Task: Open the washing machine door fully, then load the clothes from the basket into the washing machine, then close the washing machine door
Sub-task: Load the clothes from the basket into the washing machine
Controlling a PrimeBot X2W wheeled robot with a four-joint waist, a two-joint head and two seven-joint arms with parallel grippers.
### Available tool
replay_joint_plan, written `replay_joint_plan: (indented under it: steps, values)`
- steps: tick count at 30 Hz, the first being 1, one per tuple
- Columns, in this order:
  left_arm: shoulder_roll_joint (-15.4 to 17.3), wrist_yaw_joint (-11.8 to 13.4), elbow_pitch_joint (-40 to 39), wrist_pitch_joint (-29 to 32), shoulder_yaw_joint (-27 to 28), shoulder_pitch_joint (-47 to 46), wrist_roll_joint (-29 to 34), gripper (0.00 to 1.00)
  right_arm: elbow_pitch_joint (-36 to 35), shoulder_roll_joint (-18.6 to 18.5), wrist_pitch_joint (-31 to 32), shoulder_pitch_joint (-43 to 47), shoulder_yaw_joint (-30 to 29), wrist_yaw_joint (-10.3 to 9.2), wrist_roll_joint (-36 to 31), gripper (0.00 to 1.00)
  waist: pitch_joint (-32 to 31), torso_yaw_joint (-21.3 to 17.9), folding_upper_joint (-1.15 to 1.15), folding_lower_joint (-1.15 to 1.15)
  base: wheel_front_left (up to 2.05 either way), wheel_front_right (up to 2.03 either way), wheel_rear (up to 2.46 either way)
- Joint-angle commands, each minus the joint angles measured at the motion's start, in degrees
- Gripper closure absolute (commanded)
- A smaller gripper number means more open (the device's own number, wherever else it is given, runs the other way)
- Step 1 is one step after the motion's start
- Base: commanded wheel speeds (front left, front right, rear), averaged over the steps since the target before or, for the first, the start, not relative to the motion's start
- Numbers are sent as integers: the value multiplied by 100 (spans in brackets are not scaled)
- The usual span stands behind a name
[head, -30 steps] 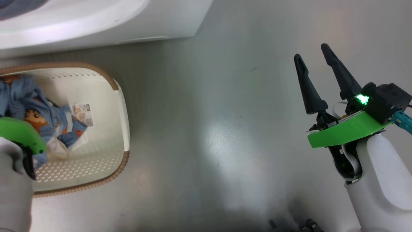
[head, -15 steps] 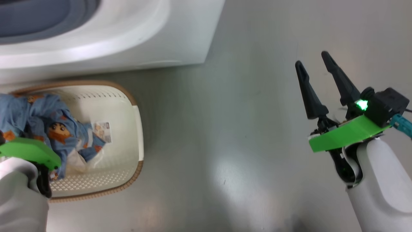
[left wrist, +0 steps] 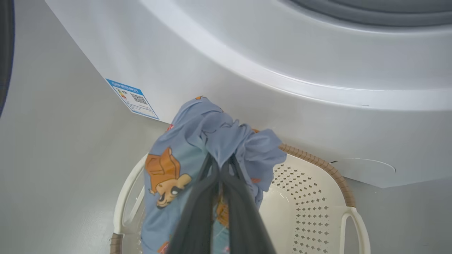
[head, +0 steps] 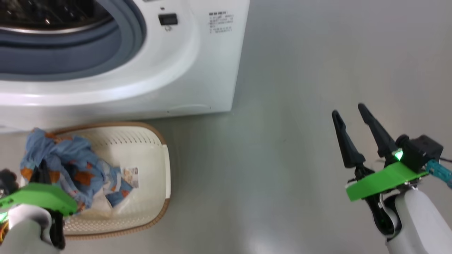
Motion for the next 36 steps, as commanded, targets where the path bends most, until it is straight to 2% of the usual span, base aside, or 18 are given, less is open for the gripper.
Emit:
replay_joint_plan:
  steps: [1,11,19,25,36]
  values:
    - [245,-69,-295,-71,253,325,160,100,-83,-63,-27,270,35,9,89,0,-559,40,0,0,0,0,0]
    - [9,-263,-1622,-72,743,1220,640,100,-18,-137,-27,854,-167,9,155,0,-1343,121,0,0,0,0,0]
    - [-187,-351,-2695,-72,1068,1827,697,100,-21,-183,-27,1133,-258,9,186,0,-1746,142,0,0,0,0,0]
    - [-359,-359,-3728,-72,972,2381,510,100,-64,-225,-27,1311,-349,9,208,0,-1906,159,0,0,0,0,0]
    - [-708,-361,-5238,-72,910,3554,634,100,-133,-261,-27,1572,-491,9,226,0,-2100,160,0,0,0,0,0]
